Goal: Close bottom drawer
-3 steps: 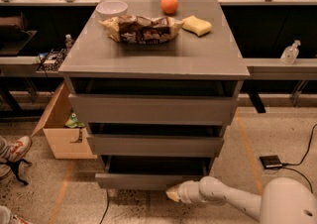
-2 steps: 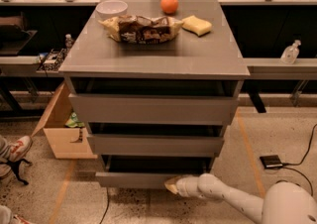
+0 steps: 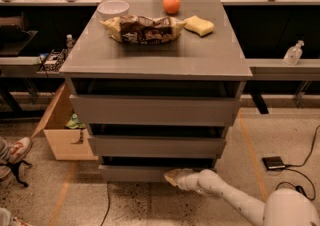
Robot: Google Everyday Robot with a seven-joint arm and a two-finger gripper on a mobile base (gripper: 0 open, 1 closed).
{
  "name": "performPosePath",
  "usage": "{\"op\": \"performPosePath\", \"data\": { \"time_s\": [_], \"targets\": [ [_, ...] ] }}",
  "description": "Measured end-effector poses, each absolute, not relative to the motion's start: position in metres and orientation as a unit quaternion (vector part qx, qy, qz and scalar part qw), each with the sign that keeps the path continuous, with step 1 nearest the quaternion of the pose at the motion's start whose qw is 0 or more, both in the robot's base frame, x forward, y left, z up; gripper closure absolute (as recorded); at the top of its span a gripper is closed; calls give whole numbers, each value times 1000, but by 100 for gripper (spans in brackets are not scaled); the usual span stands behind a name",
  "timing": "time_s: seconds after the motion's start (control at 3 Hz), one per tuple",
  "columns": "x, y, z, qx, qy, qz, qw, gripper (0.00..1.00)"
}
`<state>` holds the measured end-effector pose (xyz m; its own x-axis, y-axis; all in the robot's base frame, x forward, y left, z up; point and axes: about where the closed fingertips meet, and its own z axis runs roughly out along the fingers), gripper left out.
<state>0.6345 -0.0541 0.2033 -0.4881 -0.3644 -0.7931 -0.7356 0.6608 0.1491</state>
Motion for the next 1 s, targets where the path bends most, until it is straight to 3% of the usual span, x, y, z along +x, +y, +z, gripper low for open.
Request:
{"op": "performPosePath", "data": {
  "time_s": [0.67, 1.0],
  "targets": [
    [651, -51, 206, -334, 820, 249, 392, 100],
    [639, -49, 195, -347, 828, 253, 360, 100]
  ]
}}
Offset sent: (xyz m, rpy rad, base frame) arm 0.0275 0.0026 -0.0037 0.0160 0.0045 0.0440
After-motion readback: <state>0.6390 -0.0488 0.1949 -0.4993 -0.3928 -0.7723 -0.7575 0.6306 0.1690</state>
